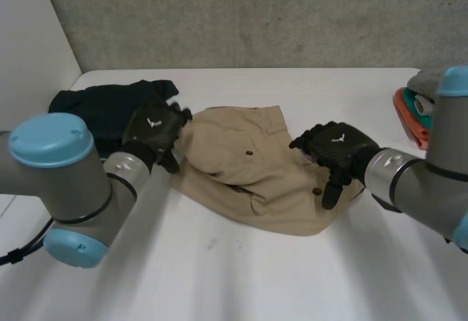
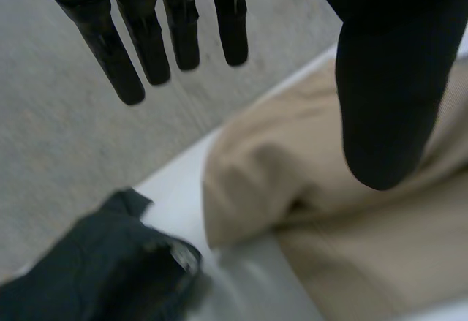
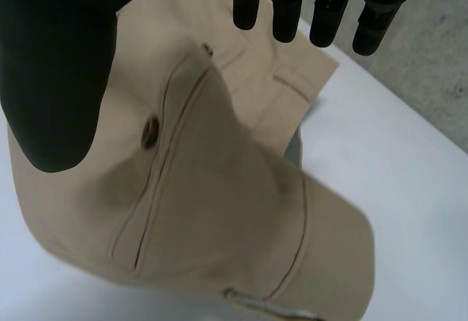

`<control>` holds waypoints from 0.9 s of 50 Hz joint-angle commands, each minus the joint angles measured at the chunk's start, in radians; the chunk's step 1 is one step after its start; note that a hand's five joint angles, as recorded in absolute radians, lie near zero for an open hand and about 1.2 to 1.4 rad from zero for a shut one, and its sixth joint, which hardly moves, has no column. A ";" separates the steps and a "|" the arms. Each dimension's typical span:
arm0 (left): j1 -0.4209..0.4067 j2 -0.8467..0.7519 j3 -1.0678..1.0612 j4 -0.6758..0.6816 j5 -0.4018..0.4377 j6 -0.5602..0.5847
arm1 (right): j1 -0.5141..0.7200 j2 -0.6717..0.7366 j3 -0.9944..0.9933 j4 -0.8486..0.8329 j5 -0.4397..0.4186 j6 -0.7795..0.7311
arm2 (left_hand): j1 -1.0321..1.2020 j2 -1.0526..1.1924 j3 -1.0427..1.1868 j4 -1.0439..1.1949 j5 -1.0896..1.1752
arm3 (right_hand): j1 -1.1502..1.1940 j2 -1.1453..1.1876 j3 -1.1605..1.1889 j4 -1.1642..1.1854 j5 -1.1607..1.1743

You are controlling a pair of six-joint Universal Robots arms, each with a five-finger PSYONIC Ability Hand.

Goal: Fold the laundry.

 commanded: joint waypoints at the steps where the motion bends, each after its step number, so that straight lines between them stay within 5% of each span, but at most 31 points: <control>1: -0.011 -0.037 -0.033 -0.044 0.004 0.010 | 0.038 0.048 0.021 -0.061 0.092 -0.063 | 0.228 0.244 0.247 0.241 0.240 | -0.056 -0.037 -0.032 -0.033 -0.043; 24: -0.066 -0.145 0.002 -0.046 0.032 0.039 | 0.035 0.070 0.133 -0.324 0.118 -0.074 | 0.319 0.335 0.338 0.332 0.331 | 1.152 1.171 1.176 1.175 1.164; 35: -0.069 -0.249 0.114 -0.035 0.032 0.124 | 0.037 0.068 0.131 -0.349 0.119 -0.060 | 0.574 0.590 0.593 0.587 0.586 | 1.166 1.185 1.190 1.188 1.178; 41: -0.077 -0.304 0.186 -0.035 0.023 0.125 | 0.035 0.062 0.130 -0.349 0.124 -0.043 | 1.008 1.024 1.027 1.021 1.020 | 1.166 1.185 1.190 1.188 1.178; 45: -0.094 -0.269 0.176 -0.038 0.004 0.125 | 0.029 0.054 0.116 -0.346 0.147 -0.044 | 1.009 1.024 1.027 1.022 1.021 | 1.166 1.185 1.190 1.188 1.178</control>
